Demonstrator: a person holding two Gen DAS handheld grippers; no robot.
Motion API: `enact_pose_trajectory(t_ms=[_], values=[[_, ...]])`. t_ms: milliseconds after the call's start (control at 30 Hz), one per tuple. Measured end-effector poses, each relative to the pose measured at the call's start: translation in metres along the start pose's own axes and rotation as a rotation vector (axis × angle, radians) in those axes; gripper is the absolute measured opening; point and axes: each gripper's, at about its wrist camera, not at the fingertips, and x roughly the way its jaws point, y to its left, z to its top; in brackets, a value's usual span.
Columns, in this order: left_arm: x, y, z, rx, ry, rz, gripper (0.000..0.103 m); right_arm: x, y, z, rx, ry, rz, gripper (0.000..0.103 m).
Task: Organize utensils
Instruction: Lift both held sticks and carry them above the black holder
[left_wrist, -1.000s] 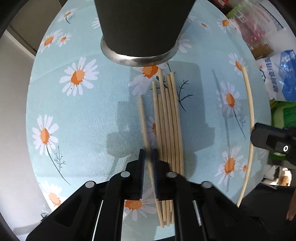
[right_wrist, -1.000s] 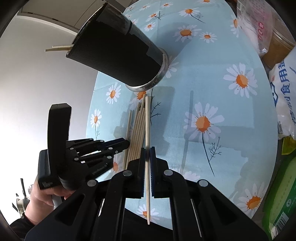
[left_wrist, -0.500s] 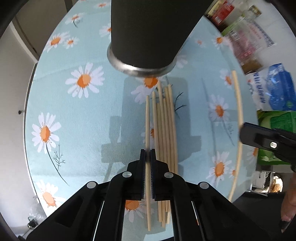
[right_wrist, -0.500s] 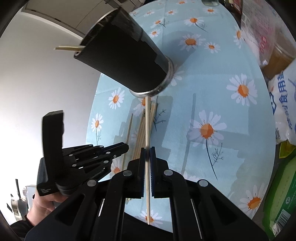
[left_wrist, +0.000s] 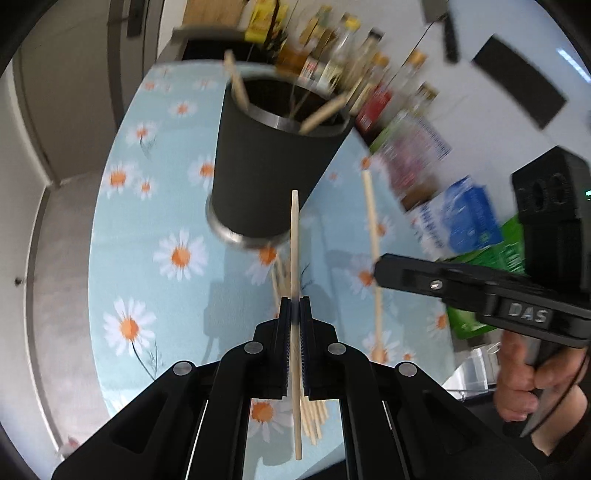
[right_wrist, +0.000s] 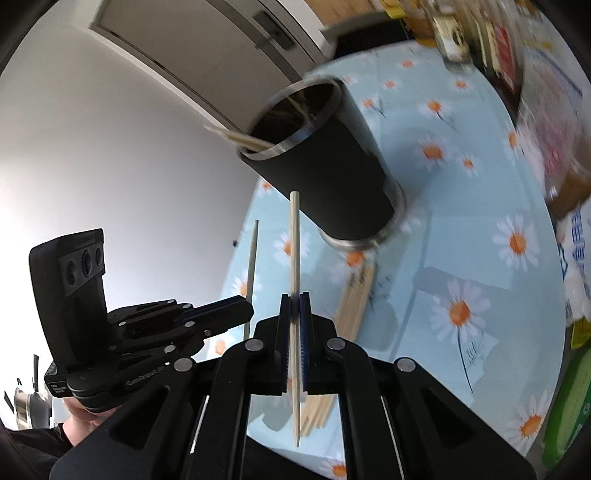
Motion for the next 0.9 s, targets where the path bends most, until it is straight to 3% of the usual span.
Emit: enact_pose_trajectory(t_ms=[400, 900], values=[[-0.047, -0.015, 0.042, 0.093, -0.219, -0.109, 0.004, -0.034, 0.039, 0.035, -0.059, -0.188, -0.01, 0.005], [-0.078, -0.007, 0.117, 0.128, -0.498, -0.105, 0.004, -0.075, 0.055, 0.101, -0.147, -0.408, -0.068, 0.005]])
